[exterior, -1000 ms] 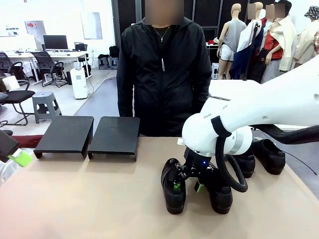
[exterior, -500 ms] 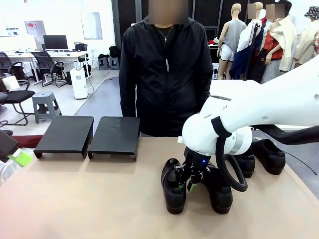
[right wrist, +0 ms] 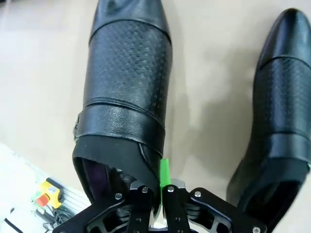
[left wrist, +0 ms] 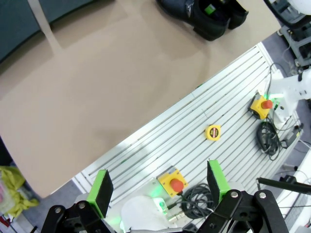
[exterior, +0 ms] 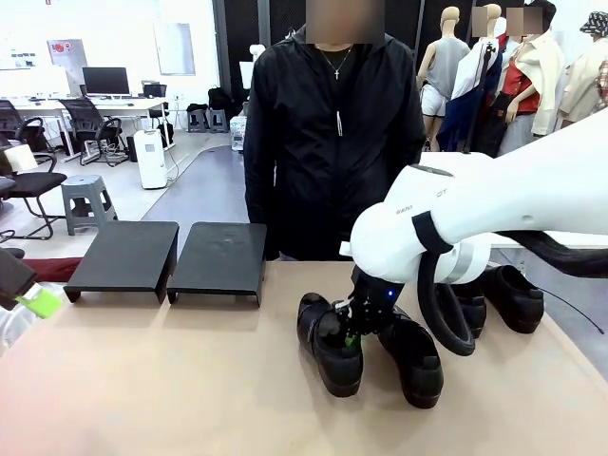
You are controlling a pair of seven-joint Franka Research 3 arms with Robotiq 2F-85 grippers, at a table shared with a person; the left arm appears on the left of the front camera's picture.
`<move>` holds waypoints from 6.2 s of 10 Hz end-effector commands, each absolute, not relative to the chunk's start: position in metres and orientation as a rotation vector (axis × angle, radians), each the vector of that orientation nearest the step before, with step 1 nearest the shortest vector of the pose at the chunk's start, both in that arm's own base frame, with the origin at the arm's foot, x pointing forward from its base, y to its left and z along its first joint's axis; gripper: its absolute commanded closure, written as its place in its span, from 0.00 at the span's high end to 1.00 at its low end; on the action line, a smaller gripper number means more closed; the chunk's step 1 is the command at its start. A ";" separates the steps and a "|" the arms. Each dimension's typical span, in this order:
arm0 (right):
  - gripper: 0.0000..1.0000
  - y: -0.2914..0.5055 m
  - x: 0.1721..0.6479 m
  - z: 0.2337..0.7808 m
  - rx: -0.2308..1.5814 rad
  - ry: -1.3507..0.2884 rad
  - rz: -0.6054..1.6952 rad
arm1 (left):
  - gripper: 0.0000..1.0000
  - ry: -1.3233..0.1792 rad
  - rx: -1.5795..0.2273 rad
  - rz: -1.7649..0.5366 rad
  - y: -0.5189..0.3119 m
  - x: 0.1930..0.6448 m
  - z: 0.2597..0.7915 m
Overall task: Organize the shoes by placing them on the stand.
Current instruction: Pick up one Shoe and place it in the middle of the table, then place the Shoe from the middle of the table onto the Shoes Stand.
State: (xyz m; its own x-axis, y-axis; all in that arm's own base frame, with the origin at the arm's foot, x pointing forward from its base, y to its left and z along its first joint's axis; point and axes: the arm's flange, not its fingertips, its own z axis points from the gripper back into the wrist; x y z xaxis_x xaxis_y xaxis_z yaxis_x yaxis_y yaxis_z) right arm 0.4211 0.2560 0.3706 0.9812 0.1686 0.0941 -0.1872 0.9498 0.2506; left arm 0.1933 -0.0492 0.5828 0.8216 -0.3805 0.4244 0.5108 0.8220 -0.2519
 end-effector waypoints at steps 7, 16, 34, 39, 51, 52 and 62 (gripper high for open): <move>0.00 0.247 0.333 0.508 0.267 -0.229 0.146 | 1.00 -0.378 -0.388 -0.500 -0.049 0.195 0.584; 0.00 0.416 0.360 0.401 0.462 -0.120 0.050 | 1.00 -0.378 -0.388 -0.500 -0.049 0.195 0.584; 1.00 0.387 0.332 0.453 0.244 -0.190 0.144 | 1.00 -0.378 -0.388 -0.500 -0.049 0.195 0.584; 1.00 0.367 0.304 0.477 0.214 -0.191 0.305 | 1.00 -0.378 -0.388 -0.500 -0.049 0.195 0.584; 1.00 -0.116 0.205 0.536 0.906 -0.386 -0.086 | 1.00 -0.378 -0.388 -0.500 -0.049 0.195 0.584; 1.00 -0.118 0.206 0.520 0.907 -0.391 -0.090 | 1.00 -0.378 -0.388 -0.500 -0.049 0.195 0.584; 1.00 -0.125 0.204 0.539 0.882 -0.375 -0.121 | 1.00 -0.378 -0.388 -0.500 -0.049 0.195 0.584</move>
State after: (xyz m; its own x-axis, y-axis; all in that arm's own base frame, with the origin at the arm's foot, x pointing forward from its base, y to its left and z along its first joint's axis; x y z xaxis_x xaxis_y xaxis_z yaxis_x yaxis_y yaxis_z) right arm 0.2035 -0.1260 0.5359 0.9316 -0.2665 0.2472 -0.0160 0.6492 0.7604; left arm 0.1932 -0.0490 0.5830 0.8214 -0.3803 0.4251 0.5109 0.8220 -0.2518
